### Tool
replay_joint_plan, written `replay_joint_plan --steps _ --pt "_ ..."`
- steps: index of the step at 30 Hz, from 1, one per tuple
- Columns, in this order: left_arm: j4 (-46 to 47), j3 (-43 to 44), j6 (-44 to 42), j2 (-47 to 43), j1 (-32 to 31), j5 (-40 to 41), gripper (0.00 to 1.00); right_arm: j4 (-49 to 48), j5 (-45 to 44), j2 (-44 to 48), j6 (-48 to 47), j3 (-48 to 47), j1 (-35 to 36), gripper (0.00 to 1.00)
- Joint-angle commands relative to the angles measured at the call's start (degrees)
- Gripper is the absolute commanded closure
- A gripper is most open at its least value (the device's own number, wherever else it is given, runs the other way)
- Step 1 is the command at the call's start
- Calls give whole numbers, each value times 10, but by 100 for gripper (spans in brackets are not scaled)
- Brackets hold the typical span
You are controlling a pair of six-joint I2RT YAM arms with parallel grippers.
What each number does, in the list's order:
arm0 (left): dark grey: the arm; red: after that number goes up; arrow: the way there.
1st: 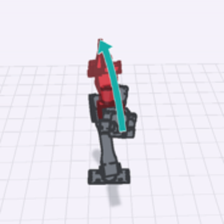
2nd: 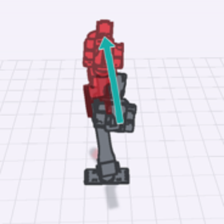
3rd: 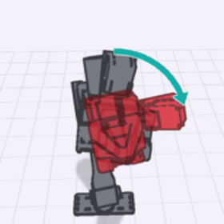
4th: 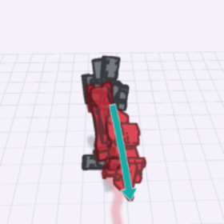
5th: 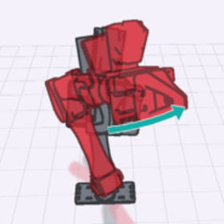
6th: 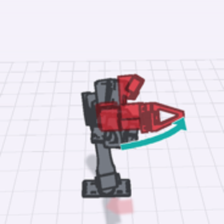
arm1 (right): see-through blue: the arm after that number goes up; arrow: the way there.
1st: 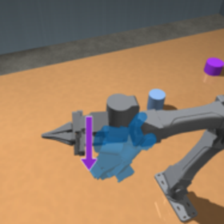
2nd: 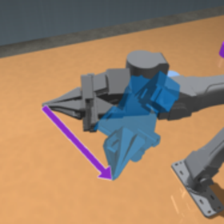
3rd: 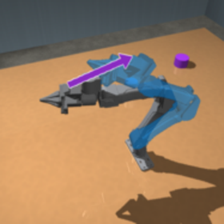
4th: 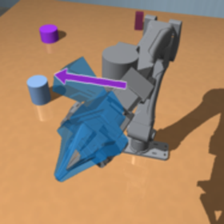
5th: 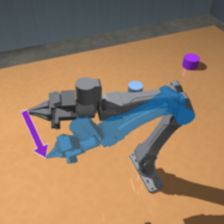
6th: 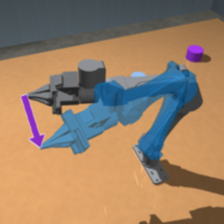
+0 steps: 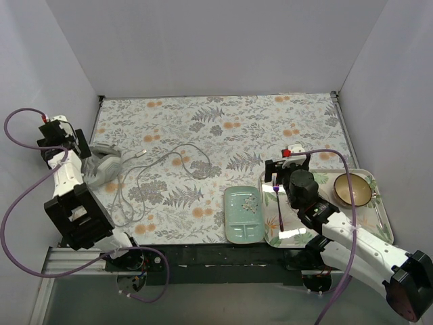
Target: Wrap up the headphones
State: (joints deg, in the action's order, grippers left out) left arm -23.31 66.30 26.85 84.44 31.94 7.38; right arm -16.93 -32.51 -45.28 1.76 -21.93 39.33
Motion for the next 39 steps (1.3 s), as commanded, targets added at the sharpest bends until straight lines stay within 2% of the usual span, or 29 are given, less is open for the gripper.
replay_joint_plan --steps 1,6,10,15,23,26,27,29,30,31,37,39 --pt "39 -14 -15 18 14 49 14 -28 16 -10 -5 -14 -1 2" --pt "57 -18 -21 62 31 73 30 -28 25 -17 -6 -16 -1 2" --pt "45 -26 -26 90 39 61 35 -24 31 -19 -8 -20 -1 3" --pt "-9 -27 -12 126 47 26 41 -23 33 -20 -10 -21 -1 3" --pt "-22 -47 -11 162 59 8 43 -24 43 -20 -11 -21 -2 3" --pt "-43 -40 -7 177 61 -36 53 -23 46 -17 -11 -21 -1 3" --pt "-45 -37 -3 175 61 -48 65 -22 45 -17 -11 -20 -1 3" --pt "-50 -36 0 165 61 -93 78 -24 45 -16 -11 -20 -1 3" --pt "-52 -34 0 161 61 -107 90 -24 46 -17 -11 -20 -1 3" --pt "-53 -34 5 156 61 -119 98 -23 46 -17 -11 -20 -1 3" --pt "-60 -33 16 97 52 -226 100 -21 54 -24 -13 -23 -1 4" --pt "-60 -34 18 59 31 -259 100 -15 68 -27 -16 -30 -1 4"
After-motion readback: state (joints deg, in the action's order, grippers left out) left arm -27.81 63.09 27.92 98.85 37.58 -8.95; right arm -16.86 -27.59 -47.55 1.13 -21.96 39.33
